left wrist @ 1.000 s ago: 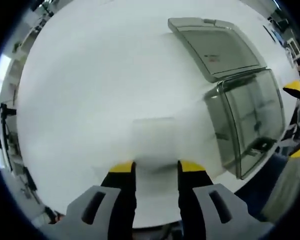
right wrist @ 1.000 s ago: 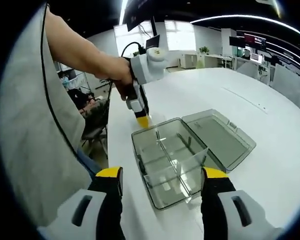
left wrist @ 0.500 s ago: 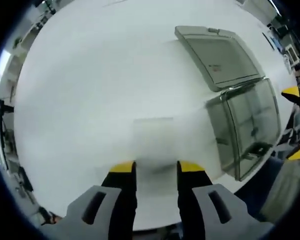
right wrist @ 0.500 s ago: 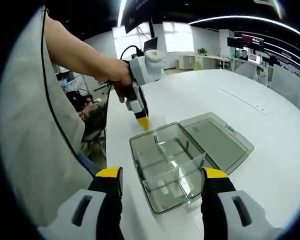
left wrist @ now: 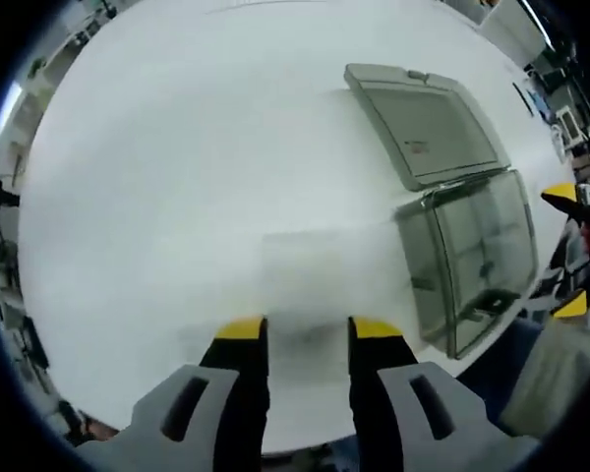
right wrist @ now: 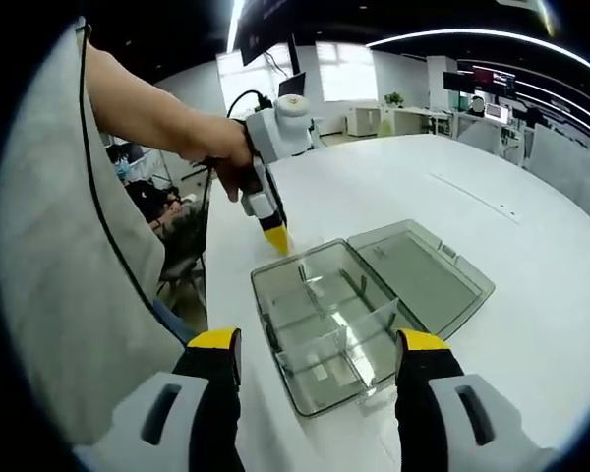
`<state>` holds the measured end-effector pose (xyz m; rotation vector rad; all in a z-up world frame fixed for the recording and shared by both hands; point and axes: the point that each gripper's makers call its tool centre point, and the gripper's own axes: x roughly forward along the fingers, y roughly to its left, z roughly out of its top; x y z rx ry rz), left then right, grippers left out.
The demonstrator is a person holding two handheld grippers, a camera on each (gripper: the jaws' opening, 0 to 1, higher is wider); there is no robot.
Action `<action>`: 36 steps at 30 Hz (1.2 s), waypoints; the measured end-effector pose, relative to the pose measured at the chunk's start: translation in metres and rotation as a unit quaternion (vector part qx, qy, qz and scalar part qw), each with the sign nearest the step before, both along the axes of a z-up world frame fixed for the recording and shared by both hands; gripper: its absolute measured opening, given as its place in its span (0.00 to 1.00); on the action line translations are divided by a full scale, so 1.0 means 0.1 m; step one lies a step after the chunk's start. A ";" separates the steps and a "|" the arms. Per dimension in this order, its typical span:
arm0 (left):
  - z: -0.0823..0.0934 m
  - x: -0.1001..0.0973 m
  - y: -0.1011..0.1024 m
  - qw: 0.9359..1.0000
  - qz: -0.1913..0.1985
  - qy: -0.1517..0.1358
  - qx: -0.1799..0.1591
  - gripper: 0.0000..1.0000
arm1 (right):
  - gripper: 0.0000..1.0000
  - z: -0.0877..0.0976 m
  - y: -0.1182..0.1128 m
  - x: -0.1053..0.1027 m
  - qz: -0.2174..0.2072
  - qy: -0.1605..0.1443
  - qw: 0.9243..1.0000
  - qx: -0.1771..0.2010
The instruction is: Insert the divider into the dual guide fixture by aligning both edges with the guide slots and pushing it downward to the bottom, including one-sided entry, uneven engagement, binding, and posture correction.
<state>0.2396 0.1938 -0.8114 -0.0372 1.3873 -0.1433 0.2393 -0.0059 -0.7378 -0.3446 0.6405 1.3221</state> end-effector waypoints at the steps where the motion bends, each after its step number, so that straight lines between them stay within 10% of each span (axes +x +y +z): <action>1: 0.02 0.00 -0.01 1.000 0.002 -0.005 -0.007 0.27 | 0.61 0.01 0.00 0.00 -0.001 0.001 1.000 0.001; 36: 0.78 0.20 -0.44 0.975 0.028 -0.137 -0.175 0.27 | 0.63 0.17 0.01 0.20 -0.030 0.045 0.998 0.039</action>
